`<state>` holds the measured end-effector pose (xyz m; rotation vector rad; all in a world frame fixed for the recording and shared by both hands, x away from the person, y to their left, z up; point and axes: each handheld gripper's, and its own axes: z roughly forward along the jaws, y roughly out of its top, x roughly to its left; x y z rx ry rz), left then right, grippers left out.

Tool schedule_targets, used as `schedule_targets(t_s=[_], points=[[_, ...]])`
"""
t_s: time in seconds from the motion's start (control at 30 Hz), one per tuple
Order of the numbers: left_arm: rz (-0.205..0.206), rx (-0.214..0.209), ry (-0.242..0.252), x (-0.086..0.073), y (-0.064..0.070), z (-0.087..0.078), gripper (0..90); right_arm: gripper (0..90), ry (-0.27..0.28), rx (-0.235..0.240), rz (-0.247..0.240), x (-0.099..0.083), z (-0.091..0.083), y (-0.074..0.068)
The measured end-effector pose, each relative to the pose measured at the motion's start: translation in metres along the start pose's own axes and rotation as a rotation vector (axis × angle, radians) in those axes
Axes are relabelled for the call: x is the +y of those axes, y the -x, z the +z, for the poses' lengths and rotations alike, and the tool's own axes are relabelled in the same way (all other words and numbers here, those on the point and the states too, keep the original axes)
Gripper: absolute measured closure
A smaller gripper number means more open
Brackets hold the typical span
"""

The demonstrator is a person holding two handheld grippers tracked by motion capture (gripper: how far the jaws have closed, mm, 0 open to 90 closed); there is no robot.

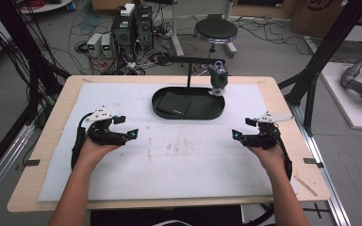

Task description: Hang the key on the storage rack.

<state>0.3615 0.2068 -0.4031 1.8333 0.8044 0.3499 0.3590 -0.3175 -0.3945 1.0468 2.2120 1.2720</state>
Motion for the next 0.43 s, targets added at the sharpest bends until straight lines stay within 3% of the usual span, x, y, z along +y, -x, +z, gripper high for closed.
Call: schedule_targets(t_s=[0.43], points=[[-0.005, -0.004, -0.005, -0.0004, -0.0003, 0.0008, 16.6, 19.6, 0.003, -0.001, 0.007, 0.0002, 0.0000, -0.0001]])
